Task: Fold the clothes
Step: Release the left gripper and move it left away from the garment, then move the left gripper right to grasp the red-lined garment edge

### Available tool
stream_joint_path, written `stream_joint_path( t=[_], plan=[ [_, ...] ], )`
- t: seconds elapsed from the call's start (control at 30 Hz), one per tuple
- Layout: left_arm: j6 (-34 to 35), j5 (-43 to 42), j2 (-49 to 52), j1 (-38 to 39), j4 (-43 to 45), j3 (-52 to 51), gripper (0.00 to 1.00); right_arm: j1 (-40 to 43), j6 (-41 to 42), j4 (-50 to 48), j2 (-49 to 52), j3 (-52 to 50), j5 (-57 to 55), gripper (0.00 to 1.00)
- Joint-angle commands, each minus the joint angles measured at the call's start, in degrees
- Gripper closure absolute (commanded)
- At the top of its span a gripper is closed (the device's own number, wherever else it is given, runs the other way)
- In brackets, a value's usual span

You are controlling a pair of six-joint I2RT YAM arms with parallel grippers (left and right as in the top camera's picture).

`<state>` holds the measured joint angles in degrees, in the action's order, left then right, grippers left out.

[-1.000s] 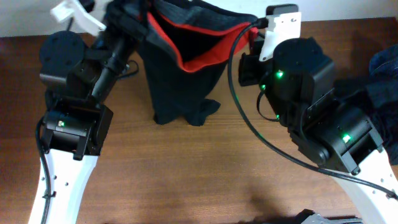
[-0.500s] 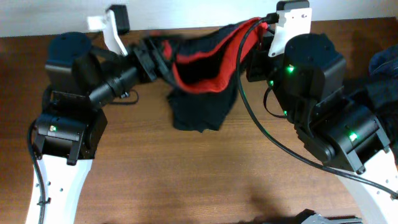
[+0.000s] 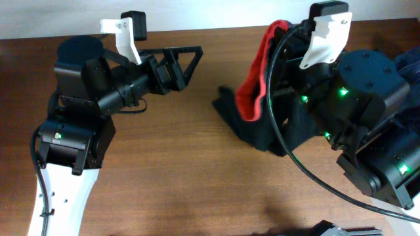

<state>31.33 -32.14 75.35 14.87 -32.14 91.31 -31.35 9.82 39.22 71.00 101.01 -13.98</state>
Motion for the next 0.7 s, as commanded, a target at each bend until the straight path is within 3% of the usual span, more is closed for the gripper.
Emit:
stream_joint_path(
  t=[0.0, 0.37, 0.47, 0.67],
  plan=[
    [-1.5, 0.4, -1.1, 0.1, -1.2, 1.0, 0.00, 0.2, -0.6, -0.1, -0.3, 0.3, 2.1, 0.96],
    [-1.6, -0.4, -0.1, 7.8, -7.7, 0.9, 0.06, 0.3, -0.6, 0.2, -0.2, 0.3, 4.5, 0.96],
    [-6.0, -0.4, -0.1, 9.6, -8.3, 0.9, 0.09, 0.2, -0.6, 0.3, -0.1, 0.3, 4.6, 0.96],
    [-11.1, 8.4, 0.1, 11.4, -8.0, 0.9, 0.11, 0.3, -0.6, 1.2, 0.7, 0.3, 6.1, 0.96]
  ],
)
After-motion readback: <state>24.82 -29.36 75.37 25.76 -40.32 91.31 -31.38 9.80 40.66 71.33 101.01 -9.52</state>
